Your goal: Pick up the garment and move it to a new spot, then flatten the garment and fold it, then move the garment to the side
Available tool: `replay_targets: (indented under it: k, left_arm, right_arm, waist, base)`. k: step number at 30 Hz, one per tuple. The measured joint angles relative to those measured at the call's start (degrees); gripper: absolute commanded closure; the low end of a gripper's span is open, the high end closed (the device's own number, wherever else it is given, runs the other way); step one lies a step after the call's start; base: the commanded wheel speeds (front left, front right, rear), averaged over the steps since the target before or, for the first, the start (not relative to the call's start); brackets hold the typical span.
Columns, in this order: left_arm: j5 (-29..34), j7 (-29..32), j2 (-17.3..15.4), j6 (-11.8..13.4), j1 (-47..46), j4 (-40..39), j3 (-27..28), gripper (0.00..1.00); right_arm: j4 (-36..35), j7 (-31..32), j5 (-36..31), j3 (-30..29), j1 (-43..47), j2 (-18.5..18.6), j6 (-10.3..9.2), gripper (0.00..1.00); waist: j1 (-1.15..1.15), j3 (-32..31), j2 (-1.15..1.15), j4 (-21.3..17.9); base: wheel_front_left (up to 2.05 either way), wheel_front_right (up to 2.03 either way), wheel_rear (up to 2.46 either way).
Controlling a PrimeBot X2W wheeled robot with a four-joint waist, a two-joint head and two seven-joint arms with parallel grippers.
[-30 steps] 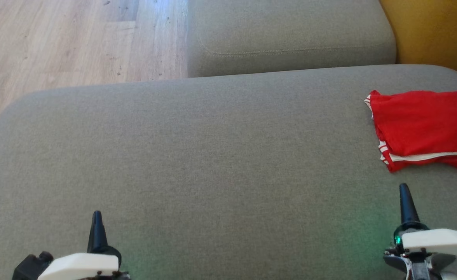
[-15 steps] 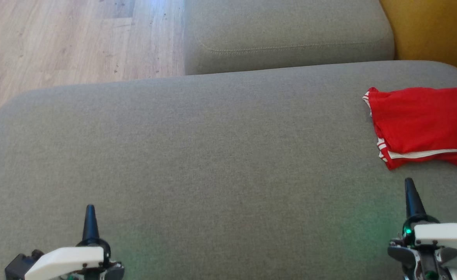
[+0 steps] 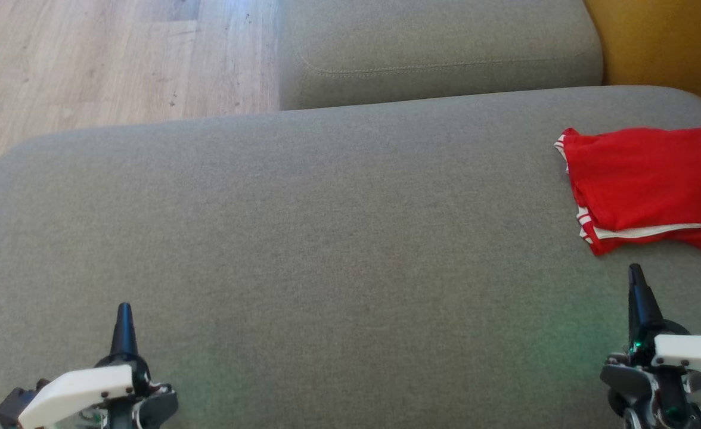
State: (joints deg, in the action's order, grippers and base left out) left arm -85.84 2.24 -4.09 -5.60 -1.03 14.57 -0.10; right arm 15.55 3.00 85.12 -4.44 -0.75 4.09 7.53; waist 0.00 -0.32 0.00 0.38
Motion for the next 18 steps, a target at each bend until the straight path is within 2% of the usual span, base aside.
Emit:
replay_targets:
  k: [11, 18]
  left_arm:
    - [-7.8, 1.9, 0.0, -1.4, -1.9, 0.9, 2.1, 1.00]
    - [-8.1, 2.2, 0.1, -1.5, -2.2, 1.0, 2.1, 1.00]
  right_arm:
    - [0.1, 1.8, 7.4, -1.6, -2.3, -0.1, 0.00, 1.00]
    - [0.1, 2.1, 7.8, -1.7, -2.3, -0.1, 0.00, 1.00]
  waist:
    - [0.00, 0.5, 0.00, -0.4]
    - [0.00, 0.5, 0.00, -0.4]
  base:
    - [0.00, 0.00, 0.00]
    - [0.00, 0.00, 0.00]
